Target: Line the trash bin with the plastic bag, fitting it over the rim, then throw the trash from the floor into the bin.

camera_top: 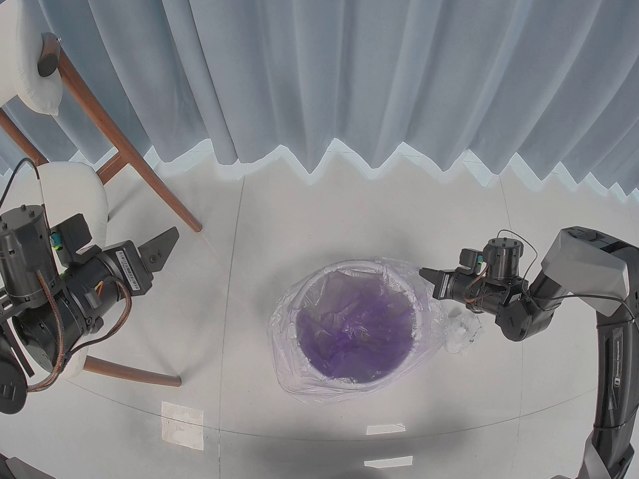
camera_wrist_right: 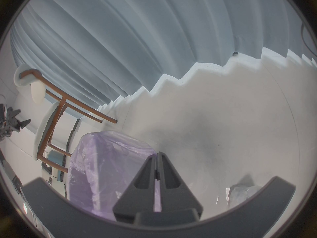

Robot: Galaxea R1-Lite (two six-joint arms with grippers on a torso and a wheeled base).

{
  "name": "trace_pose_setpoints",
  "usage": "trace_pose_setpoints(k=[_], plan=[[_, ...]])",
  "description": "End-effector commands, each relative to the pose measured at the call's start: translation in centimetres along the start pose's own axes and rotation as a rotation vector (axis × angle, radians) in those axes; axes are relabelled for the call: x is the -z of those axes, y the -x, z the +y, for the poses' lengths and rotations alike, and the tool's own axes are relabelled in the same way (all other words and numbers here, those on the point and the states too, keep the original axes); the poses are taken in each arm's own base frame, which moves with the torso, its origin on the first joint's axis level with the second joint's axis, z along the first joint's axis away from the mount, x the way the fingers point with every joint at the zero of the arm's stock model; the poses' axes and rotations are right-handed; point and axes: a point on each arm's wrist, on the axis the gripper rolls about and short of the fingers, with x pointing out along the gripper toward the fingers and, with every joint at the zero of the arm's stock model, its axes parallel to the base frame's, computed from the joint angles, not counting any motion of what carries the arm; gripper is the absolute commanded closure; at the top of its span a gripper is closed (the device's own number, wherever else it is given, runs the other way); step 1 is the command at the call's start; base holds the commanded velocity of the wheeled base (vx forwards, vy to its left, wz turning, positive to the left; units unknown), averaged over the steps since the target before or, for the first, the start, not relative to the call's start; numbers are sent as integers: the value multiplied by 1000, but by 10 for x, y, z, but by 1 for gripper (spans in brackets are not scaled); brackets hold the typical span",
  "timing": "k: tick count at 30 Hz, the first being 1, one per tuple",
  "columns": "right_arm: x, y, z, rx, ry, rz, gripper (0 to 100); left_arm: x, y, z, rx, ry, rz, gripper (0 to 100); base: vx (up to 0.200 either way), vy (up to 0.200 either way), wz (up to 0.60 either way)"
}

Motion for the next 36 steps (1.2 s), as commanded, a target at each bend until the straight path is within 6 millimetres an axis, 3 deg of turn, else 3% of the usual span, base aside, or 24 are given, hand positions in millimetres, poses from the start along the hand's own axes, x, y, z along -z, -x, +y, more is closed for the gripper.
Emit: trace_pose_setpoints(k=[1,6,12,22,23,29,32,34,36], plan=[[7,-16,-10,12,-41,19,100,0,7,4,-3,-18,-9,0,0,0,0],[8,-27,-17,29,-65,29,100,-4,16,4,12,-14,-36,0,0,0,0],[26,-44,-32,63,-79,51,100,-6,30,11,1,-26,-66,0,0,0,0],[26,-44,-28,76,-69,54,100,-8,35,15,12,-74,-83,0,0,0,0],[22,-43,-27,75,-66,47,0,-8,35,15,19,-78,-87,0,0,0,0],[-6,-28,-21,120,-70,-26,0,-13,43,13,68,-98,-117,0,0,0,0],[-48,8,-27,162,-70,-110,0,-14,43,13,69,-112,-122,0,0,0,0],[-55,17,-31,179,-77,-118,0,-15,42,13,67,-115,-124,0,0,0,0],[-62,44,-48,262,-121,-67,0,-17,40,12,62,-126,-132,0,0,0,0]])
